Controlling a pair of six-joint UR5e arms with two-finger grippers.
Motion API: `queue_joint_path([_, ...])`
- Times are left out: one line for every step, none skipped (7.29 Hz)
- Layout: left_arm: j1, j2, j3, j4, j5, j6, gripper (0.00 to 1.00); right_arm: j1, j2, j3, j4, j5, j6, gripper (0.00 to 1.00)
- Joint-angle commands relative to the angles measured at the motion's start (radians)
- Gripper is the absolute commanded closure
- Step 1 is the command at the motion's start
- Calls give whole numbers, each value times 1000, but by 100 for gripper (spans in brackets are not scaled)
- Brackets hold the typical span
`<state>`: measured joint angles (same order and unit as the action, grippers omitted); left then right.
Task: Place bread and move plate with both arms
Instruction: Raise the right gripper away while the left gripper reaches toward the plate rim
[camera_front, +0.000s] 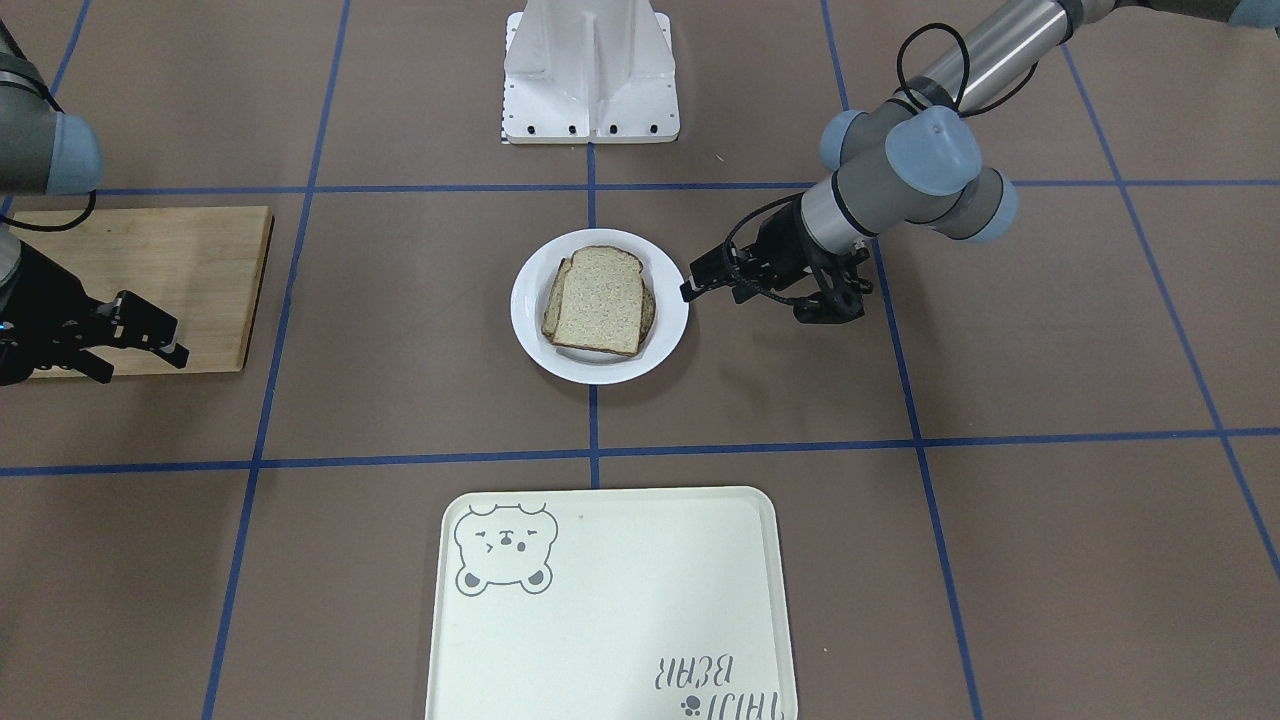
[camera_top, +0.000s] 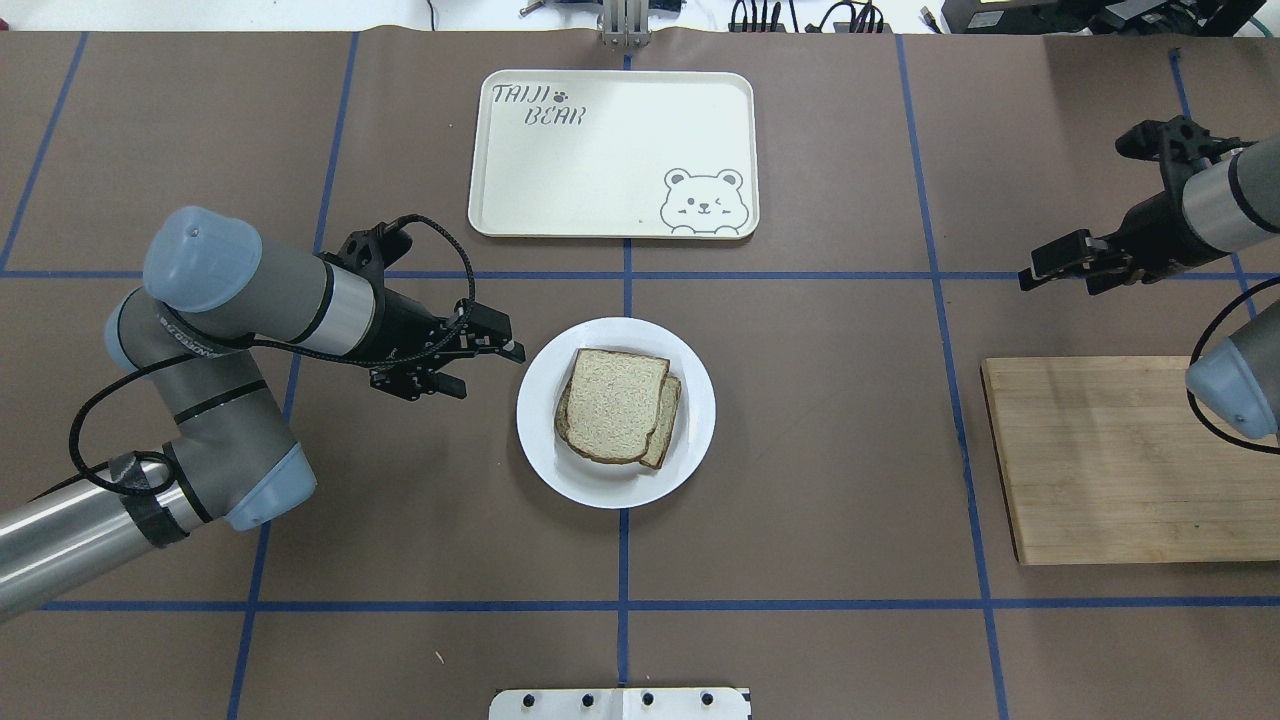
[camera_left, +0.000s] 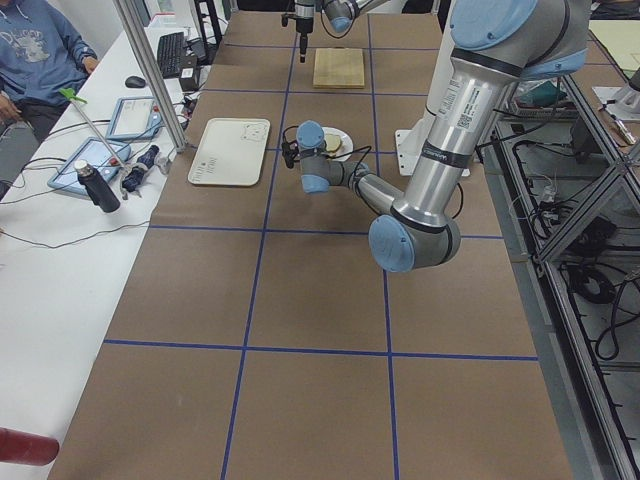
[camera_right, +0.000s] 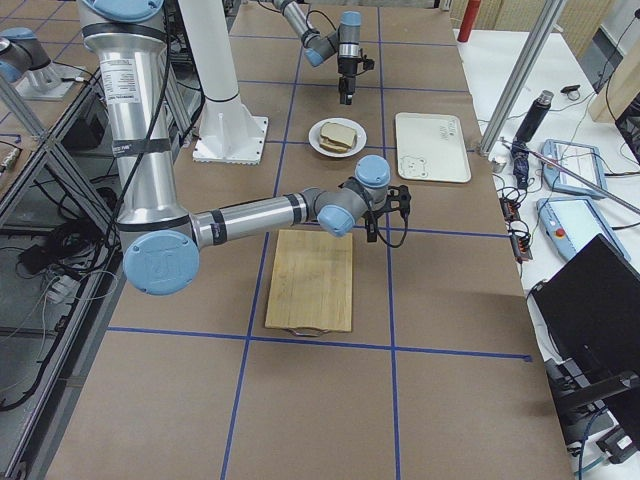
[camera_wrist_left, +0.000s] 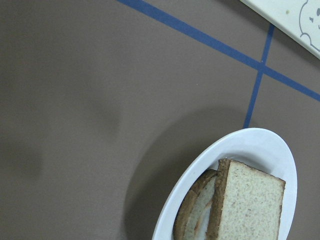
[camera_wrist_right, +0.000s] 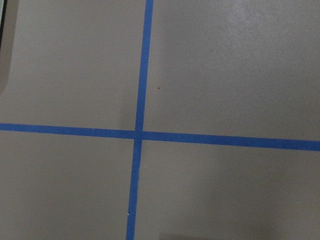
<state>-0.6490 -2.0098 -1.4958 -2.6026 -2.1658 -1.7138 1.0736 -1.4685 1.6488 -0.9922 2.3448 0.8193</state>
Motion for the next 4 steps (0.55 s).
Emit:
queue_joint_path([14,3,19,-109,101,-18,7,37,-4,-6,-8,22,-22,0])
queue_joint_path([37,5,38,-149,159,-9,7,42,-6,-4,-16,10,-23,0])
queue_joint_path([104,6,70,-219,244,-3,9,46,-6,-3,-40,8,-23,0])
queue_joint_path([124,9,77,-259,276,5,11,42,-4,-1,-42,7,-23,0])
